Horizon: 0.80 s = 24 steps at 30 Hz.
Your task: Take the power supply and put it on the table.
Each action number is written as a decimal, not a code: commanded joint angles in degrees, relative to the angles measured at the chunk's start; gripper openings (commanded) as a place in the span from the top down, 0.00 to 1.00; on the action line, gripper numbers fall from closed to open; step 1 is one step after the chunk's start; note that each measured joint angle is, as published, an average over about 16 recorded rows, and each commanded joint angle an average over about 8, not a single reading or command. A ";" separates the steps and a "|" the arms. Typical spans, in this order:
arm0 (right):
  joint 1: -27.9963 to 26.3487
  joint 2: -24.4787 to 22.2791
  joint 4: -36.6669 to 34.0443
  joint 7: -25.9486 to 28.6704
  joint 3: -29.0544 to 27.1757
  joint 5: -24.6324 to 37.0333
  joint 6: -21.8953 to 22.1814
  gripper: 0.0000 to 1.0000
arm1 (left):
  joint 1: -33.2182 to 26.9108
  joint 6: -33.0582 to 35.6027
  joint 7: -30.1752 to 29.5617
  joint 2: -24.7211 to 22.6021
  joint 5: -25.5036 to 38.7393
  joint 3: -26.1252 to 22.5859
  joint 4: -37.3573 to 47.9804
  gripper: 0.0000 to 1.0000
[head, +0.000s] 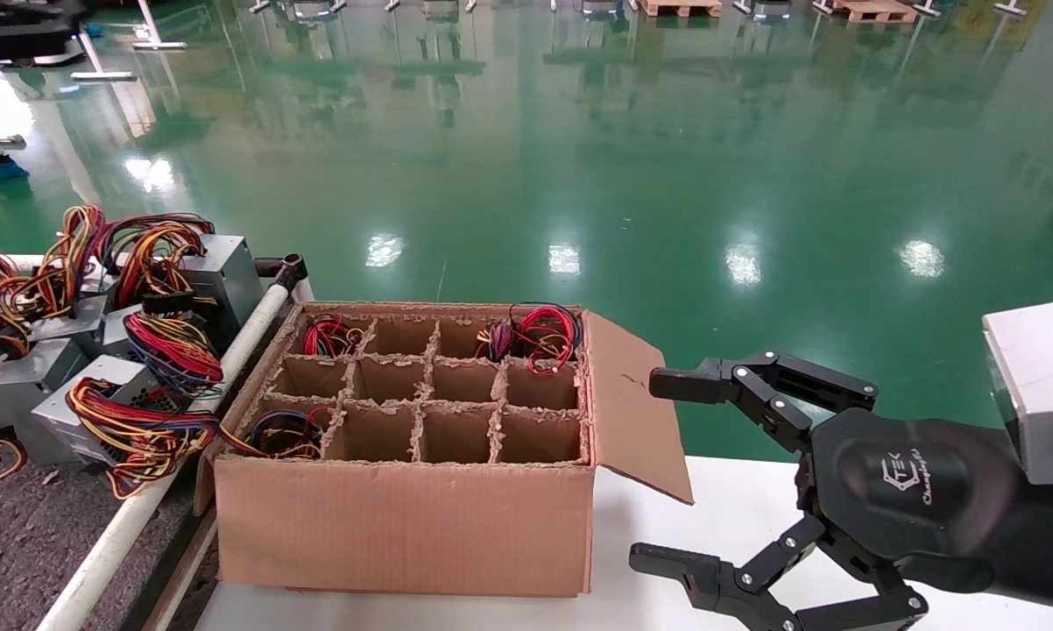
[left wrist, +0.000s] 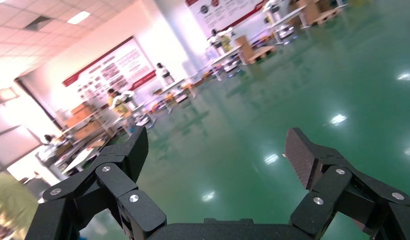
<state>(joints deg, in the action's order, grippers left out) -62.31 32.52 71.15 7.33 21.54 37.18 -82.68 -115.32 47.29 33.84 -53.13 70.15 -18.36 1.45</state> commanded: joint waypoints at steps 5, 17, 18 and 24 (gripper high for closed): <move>0.01 0.00 -0.01 0.00 0.00 -0.01 0.01 0.00 | 0.84 -6.04 -1.33 -5.08 -1.61 0.83 -1.22 0.00; 0.01 -0.01 -0.02 0.00 -0.01 -0.01 0.01 0.00 | 10.62 1.59 -9.40 -1.22 -6.96 1.37 -14.85 0.00; 0.01 -0.01 -0.02 0.00 -0.01 -0.01 0.01 0.00 | 11.52 2.36 -10.14 -0.82 -7.41 1.39 -16.12 0.00; 0.01 -0.01 -0.02 0.00 -0.01 -0.01 0.02 0.00 | 16.91 6.96 -14.53 1.60 -10.07 1.51 -23.63 0.00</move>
<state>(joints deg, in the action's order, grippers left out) -62.30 32.51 71.13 7.33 21.53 37.17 -82.66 -98.41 54.24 19.31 -51.53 60.08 -16.85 -22.17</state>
